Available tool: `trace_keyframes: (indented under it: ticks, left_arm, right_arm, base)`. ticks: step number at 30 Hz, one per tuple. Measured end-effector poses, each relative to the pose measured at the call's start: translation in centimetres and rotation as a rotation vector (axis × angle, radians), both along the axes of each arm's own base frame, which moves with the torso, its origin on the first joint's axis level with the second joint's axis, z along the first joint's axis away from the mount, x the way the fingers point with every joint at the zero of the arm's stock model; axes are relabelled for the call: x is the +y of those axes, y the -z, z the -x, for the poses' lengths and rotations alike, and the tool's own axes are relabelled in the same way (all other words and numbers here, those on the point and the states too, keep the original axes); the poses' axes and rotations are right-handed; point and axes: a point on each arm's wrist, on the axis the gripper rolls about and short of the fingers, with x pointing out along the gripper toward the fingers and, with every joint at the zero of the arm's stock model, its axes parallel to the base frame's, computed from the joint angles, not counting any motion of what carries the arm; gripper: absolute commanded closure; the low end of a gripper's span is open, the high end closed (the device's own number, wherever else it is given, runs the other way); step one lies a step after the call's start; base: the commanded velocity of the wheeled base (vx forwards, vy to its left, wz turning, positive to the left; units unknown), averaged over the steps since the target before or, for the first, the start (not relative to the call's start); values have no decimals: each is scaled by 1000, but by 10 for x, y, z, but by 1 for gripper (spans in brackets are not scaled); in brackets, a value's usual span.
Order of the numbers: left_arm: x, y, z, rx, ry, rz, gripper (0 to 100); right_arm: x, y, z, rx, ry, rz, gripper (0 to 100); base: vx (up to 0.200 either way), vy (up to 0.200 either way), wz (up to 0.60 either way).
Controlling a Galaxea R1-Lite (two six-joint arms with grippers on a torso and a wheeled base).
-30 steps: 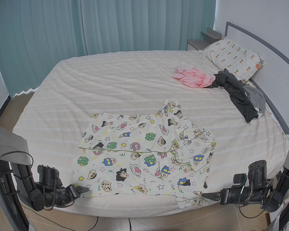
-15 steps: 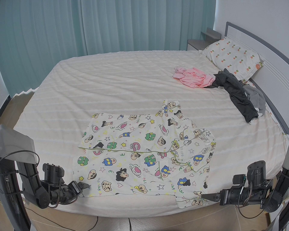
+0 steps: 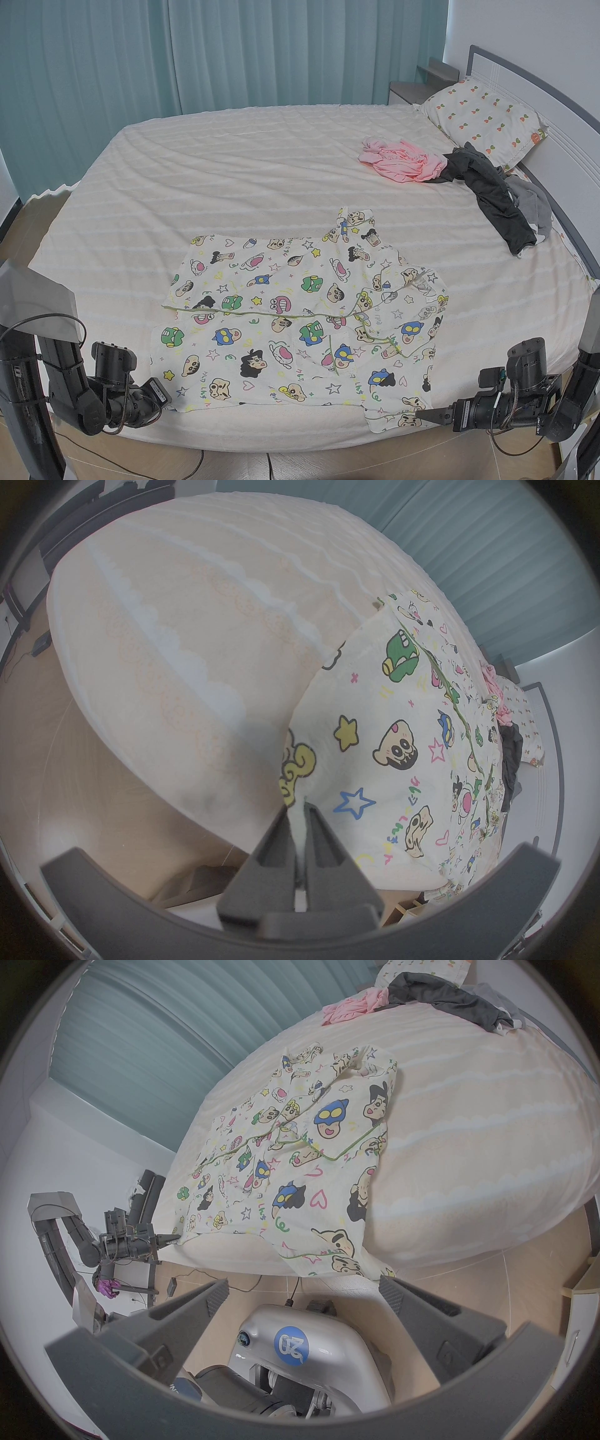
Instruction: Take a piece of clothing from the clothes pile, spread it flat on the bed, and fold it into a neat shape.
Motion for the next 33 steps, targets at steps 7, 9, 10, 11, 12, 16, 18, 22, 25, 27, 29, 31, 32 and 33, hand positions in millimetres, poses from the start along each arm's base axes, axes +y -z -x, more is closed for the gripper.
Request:
trace_keyframes:
  ticks: [7, 9, 10, 11, 12, 16, 18, 22, 25, 27, 29, 31, 32, 33]
  left_arm:
    - [2, -8, 13, 4, -3, 0, 100]
    - [2, -11, 15, -2, -4, 1, 100]
    - [2, -12, 16, -4, -5, 2, 100]
    - [2, -13, 17, -7, -6, 2, 100]
    - [3, -14, 18, -9, -6, 2, 100]
    - [4, -17, 20, -17, -13, 4, 100]
    - [5, -19, 21, -18, -15, 5, 100]
    - [6, -21, 25, -20, -16, 5, 100]
    - [7, -22, 27, -22, -18, 3, 100]
    - [7, -23, 28, -22, -15, 3, 100]
    - [7, -23, 28, -20, -11, 3, 100]
    - [7, -23, 30, -16, -6, 3, 100]
    - [7, -23, 30, -15, -5, 2, 100]
    - [7, -23, 30, -13, -3, 3, 100]
  right_arm:
    - [1, 10, -3, 12, -31, 34, 0]
    - [2, 13, -5, 4, -42, 41, 0]
    - [2, 14, -6, -5, -49, 45, 0]
    - [3, 16, -7, -19, -58, 48, 0]
    - [4, 17, -9, -35, -64, 49, 0]
    - [6, 22, -18, -102, -85, 54, 0]
    - [7, 27, -20, -115, -90, 56, 0]
    - [7, 38, -22, -90, -97, 75, 0]
    - [4, 45, -22, -63, -88, 87, 0]
    - [0, 50, -24, -46, -74, 89, 0]
    - [-1, 51, -26, -43, -74, 82, 0]
    - [-1, 54, -29, -42, -80, 73, 0]
    - [0, 55, -31, -44, -81, 70, 0]
    - [0, 55, -33, -46, -81, 68, 0]
  base:
    - [0, 0, 0]
    - [0, 0, 0]
    - [0, 0, 0]
    - [0, 0, 0]
    - [0, 0, 0]
    - [0, 0, 0]
    - [0, 0, 0]
    - [0, 0, 0]
    - [0, 0, 0]
    - [0, 0, 0]
    - [0, 0, 0]
    - [0, 0, 0]
    - [0, 0, 0]
    - [0, 0, 0]
